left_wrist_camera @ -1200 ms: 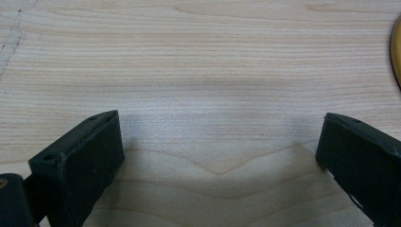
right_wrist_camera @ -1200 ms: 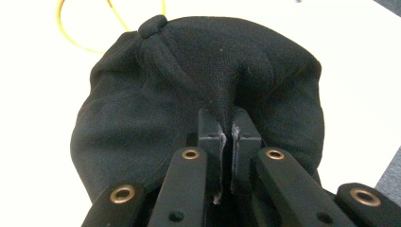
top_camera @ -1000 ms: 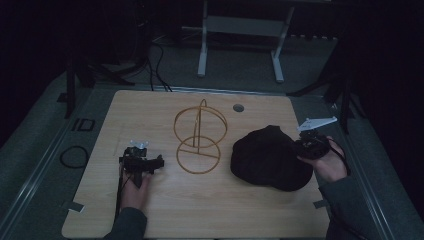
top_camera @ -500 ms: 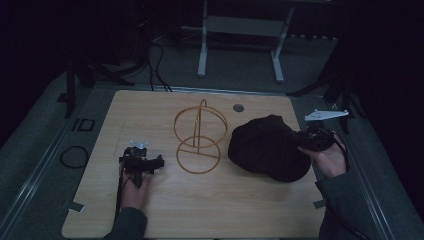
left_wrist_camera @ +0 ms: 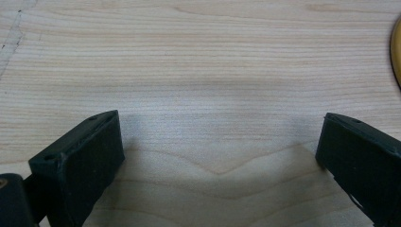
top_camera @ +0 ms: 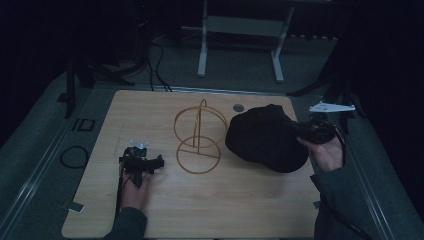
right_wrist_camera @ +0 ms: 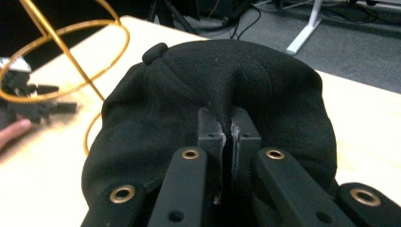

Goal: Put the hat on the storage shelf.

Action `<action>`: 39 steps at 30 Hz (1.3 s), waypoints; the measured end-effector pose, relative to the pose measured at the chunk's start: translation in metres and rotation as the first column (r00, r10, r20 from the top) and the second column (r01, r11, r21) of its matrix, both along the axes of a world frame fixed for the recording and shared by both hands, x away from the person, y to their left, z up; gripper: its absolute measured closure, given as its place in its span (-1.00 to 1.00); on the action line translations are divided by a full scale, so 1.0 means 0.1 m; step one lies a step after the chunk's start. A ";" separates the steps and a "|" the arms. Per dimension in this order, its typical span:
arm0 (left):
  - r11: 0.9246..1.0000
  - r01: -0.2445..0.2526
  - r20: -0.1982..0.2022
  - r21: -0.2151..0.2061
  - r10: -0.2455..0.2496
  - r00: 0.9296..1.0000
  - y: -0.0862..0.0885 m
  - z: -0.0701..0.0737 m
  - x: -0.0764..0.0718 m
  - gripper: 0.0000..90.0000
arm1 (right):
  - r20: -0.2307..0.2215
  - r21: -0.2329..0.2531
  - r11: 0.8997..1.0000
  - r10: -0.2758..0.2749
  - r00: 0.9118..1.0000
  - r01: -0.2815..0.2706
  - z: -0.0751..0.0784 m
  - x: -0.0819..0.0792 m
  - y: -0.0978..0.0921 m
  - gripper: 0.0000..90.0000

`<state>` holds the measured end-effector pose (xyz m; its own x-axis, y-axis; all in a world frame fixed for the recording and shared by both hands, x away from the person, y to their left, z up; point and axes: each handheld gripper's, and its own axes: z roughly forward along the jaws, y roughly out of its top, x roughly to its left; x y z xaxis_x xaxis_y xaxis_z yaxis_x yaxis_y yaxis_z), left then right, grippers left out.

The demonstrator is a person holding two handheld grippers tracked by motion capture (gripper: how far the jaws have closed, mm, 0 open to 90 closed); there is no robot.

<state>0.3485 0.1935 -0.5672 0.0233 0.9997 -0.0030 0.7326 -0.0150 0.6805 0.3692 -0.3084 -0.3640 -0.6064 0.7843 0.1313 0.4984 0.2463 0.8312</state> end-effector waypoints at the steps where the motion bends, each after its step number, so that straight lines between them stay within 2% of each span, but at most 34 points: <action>1: 1.000 0.000 0.000 0.000 0.000 1.000 0.00 0.00 0.00 -0.97 | 0.002 0.008 1.000 -0.003 1.000 0.003 0.02 0.01 0.00 0.91; 13: 1.000 -0.002 0.003 -0.001 0.002 1.000 0.00 0.00 0.00 -0.97 | 0.039 0.077 0.996 -0.052 0.998 0.049 0.22 0.08 -0.02 0.91; 29: 1.000 -0.003 0.004 -0.002 0.003 1.000 0.00 0.00 0.00 -0.97 | 0.059 0.079 0.995 -0.070 0.996 0.066 0.41 0.13 -0.05 0.91; 34: 1.000 0.001 0.000 0.001 -0.001 1.000 0.00 0.00 0.00 -0.97 | 0.066 0.052 0.997 -0.068 0.995 0.064 0.47 0.13 -0.02 0.91; 39: 1.000 -0.001 0.001 0.000 0.001 1.000 0.00 0.00 0.00 -0.97 | 0.080 0.064 0.996 -0.072 0.994 0.067 0.55 0.13 -0.03 0.91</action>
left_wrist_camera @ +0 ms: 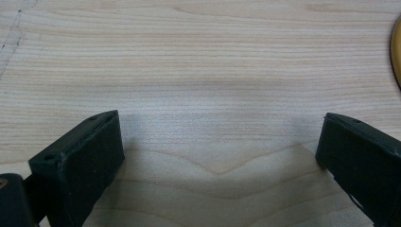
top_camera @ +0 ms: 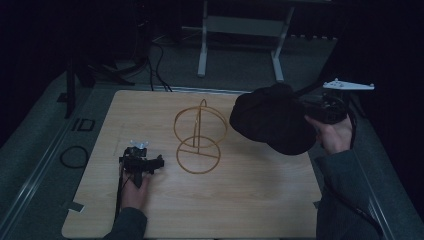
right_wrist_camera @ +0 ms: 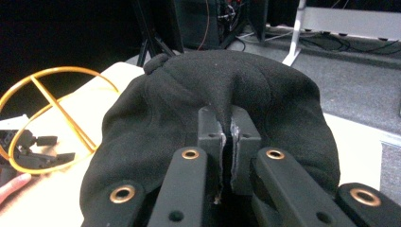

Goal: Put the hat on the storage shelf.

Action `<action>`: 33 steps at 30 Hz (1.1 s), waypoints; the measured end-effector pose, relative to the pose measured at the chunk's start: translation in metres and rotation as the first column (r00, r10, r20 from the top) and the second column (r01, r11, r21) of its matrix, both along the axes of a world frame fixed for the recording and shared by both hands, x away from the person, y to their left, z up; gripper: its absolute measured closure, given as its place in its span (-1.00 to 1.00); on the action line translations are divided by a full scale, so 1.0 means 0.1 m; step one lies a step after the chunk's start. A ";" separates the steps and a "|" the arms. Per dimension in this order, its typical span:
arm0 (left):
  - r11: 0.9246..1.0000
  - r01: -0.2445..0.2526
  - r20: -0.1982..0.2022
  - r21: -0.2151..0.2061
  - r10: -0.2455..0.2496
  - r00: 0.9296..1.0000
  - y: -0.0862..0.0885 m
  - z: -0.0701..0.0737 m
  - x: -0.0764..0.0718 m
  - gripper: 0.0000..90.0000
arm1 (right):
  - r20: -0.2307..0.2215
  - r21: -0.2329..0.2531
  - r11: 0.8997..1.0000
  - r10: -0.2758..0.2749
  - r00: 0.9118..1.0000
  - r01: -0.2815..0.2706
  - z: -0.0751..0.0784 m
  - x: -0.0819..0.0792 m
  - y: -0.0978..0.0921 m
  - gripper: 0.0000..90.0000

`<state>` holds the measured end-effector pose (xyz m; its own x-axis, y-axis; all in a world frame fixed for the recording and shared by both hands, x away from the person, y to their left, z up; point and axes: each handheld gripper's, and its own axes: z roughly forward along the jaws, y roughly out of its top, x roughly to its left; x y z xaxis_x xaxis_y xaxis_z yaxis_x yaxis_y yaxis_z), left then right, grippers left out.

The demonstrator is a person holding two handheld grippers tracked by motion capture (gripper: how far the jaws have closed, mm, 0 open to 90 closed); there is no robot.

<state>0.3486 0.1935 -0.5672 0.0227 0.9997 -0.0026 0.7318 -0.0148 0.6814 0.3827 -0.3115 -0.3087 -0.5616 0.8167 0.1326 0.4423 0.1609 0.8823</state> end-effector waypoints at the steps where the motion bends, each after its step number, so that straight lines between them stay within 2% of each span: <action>1: 1.000 0.001 -0.001 0.001 -0.001 1.000 0.00 0.00 0.00 -0.97 | 0.002 0.002 1.000 0.001 1.000 -0.001 0.02 0.00 0.00 0.91; 19: 1.000 0.005 -0.001 0.000 -0.005 1.000 -0.01 0.00 0.00 -0.97 | 0.039 0.013 1.000 0.017 0.999 -0.018 0.24 -0.01 0.08 0.91; 27: 1.000 0.005 -0.001 0.000 -0.005 1.000 -0.01 0.00 0.00 -0.97 | 0.047 0.030 0.999 0.026 0.999 -0.028 0.31 -0.01 0.11 0.91; 33: 1.000 0.005 -0.002 0.000 -0.005 1.000 -0.01 0.00 0.00 -0.97 | 0.054 0.025 0.999 0.040 0.998 -0.041 0.35 0.01 0.19 0.91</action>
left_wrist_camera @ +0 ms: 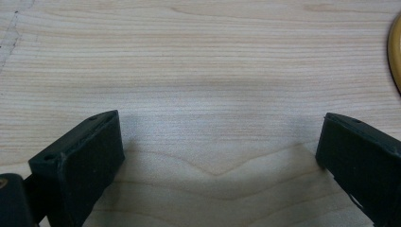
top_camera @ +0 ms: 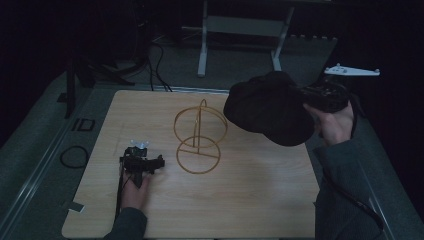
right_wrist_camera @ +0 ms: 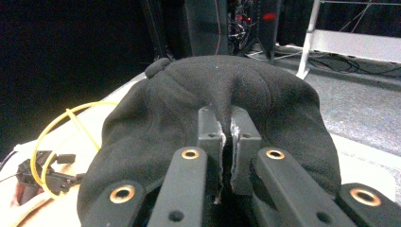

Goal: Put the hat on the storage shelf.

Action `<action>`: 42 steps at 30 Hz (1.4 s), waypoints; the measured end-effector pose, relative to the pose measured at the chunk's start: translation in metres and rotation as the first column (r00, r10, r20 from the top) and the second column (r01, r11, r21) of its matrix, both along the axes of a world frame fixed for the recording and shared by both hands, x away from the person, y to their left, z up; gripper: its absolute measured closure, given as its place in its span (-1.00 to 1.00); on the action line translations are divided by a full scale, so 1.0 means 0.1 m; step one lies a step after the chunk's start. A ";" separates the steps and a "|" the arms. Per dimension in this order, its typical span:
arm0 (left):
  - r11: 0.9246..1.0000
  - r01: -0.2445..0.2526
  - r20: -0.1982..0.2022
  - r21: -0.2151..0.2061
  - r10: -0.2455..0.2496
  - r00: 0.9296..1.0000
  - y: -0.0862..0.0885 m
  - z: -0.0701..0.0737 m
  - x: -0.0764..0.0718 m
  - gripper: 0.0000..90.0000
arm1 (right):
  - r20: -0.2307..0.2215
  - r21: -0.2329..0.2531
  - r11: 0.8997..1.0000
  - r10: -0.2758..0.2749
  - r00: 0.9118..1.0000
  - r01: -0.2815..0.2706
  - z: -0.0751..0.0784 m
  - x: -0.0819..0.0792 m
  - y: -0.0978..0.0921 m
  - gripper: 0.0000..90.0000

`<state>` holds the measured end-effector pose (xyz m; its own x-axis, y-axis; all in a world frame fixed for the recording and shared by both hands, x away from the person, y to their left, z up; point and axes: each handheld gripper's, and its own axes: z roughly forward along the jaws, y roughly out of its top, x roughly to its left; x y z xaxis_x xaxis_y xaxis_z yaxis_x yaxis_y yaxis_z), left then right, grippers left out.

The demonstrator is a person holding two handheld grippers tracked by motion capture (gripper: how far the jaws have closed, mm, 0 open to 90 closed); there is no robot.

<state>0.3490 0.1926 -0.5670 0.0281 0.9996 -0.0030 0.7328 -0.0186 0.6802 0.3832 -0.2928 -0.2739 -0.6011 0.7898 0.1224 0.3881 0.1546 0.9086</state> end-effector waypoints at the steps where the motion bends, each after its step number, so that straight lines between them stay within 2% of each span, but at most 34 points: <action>1: 1.000 0.000 0.000 0.000 0.000 1.000 0.00 0.00 0.00 -0.97 | 0.001 -0.001 1.000 0.003 1.000 -0.003 0.01 0.00 0.02 0.91; 15: 1.000 0.001 -0.001 0.000 -0.001 1.000 0.00 0.00 0.00 -0.97 | 0.023 0.038 0.998 0.053 0.998 -0.054 0.09 0.00 0.22 0.91; 23: 1.000 0.000 0.001 0.000 0.000 1.000 0.00 0.00 0.00 -0.97 | 0.041 0.038 0.995 0.089 0.995 -0.091 0.17 -0.03 0.35 0.91; 31: 1.000 0.000 0.002 0.001 0.000 1.000 0.00 0.00 0.00 -0.97 | 0.061 0.053 0.990 0.127 0.990 -0.130 0.25 -0.05 0.49 0.91; 42: 1.000 0.003 -0.002 0.004 -0.003 1.000 0.00 0.00 0.00 -0.97 | 0.069 0.055 0.979 0.192 0.979 -0.195 0.26 -0.04 0.82 0.91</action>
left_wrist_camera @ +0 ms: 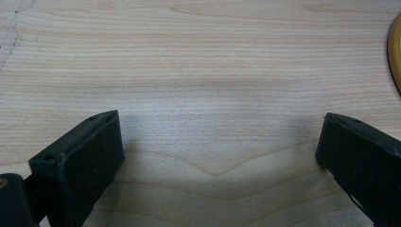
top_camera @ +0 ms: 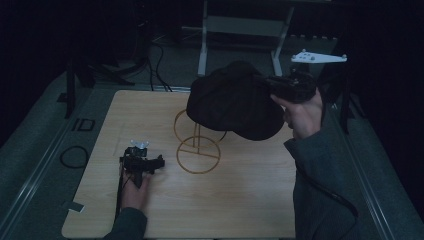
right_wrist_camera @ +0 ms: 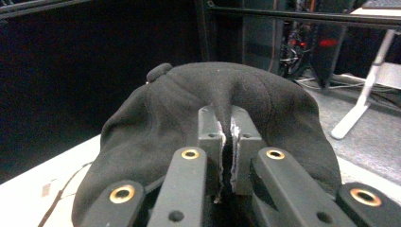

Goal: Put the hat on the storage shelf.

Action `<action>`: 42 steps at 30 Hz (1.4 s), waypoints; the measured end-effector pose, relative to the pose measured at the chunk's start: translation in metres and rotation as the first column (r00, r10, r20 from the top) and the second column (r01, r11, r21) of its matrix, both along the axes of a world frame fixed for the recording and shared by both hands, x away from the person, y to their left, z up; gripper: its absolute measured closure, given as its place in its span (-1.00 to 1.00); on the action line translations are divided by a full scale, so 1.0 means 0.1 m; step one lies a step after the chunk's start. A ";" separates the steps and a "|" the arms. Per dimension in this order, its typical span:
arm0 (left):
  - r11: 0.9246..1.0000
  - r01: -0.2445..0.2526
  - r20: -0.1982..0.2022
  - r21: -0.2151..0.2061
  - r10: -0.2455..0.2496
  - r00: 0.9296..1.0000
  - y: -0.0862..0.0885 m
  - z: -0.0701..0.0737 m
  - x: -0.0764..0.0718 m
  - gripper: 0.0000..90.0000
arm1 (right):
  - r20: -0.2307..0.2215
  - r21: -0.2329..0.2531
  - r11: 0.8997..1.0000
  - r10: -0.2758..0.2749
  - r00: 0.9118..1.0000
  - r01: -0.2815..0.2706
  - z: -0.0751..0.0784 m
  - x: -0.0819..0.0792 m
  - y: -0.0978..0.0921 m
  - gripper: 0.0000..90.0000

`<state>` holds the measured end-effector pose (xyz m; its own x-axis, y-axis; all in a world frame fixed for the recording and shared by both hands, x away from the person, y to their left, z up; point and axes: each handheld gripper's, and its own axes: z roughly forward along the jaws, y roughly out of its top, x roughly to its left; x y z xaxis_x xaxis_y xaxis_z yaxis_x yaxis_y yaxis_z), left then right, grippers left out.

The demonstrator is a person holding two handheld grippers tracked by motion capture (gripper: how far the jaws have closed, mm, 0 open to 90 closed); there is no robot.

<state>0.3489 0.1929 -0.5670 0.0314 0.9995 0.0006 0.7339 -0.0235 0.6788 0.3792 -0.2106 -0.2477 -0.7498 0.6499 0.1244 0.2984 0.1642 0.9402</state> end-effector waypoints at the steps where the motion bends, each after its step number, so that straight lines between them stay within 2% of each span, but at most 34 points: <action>1: 1.000 0.000 0.000 0.000 0.000 1.000 0.00 0.00 0.00 -0.97 | 0.002 -0.004 1.000 0.004 1.000 -0.004 0.01 0.00 0.03 0.91; 5: 1.000 0.000 0.000 0.000 0.000 1.000 0.00 0.00 0.00 -0.97 | 0.002 -0.023 0.999 0.028 1.000 -0.028 0.00 0.00 0.16 0.91; 11: 1.000 -0.005 0.005 -0.002 0.005 1.000 0.00 0.00 0.00 -0.97 | -0.012 -0.058 0.996 0.060 0.998 -0.060 -0.09 0.03 0.34 0.91; 16: 1.000 -0.003 0.002 -0.004 0.003 1.000 0.00 0.00 0.00 -0.97 | -0.027 -0.080 0.994 0.076 0.997 -0.078 -0.16 0.06 0.43 0.90; 18: 1.000 -0.002 -0.001 -0.002 0.002 1.000 0.00 0.00 0.00 -0.97 | -0.039 -0.120 0.988 0.089 0.995 -0.093 -0.25 0.07 0.52 0.90; 22: 1.000 -0.002 -0.001 -0.003 0.002 1.000 0.00 0.00 0.00 -0.97 | -0.053 -0.143 0.984 0.100 0.994 -0.106 -0.31 0.10 0.61 0.90; 26: 1.000 -0.002 0.000 -0.004 0.002 1.000 0.00 0.00 0.00 -0.97 | -0.053 -0.166 0.980 0.105 0.993 -0.113 -0.36 0.11 0.66 0.89; 31: 1.000 -0.002 0.000 -0.003 0.002 1.000 0.00 0.00 0.00 -0.97 | -0.076 -0.188 0.974 0.111 0.991 -0.124 -0.46 0.13 0.69 0.88; 32: 1.000 -0.002 0.000 -0.003 0.002 1.000 0.00 0.00 0.00 -0.97 | -0.084 -0.203 0.970 0.118 0.989 -0.133 -0.49 0.14 0.71 0.88; 42: 1.000 -0.002 0.000 -0.003 0.002 1.000 0.00 0.00 0.00 -0.97 | -0.097 -0.236 0.960 0.131 0.987 -0.151 -0.55 0.15 0.78 0.85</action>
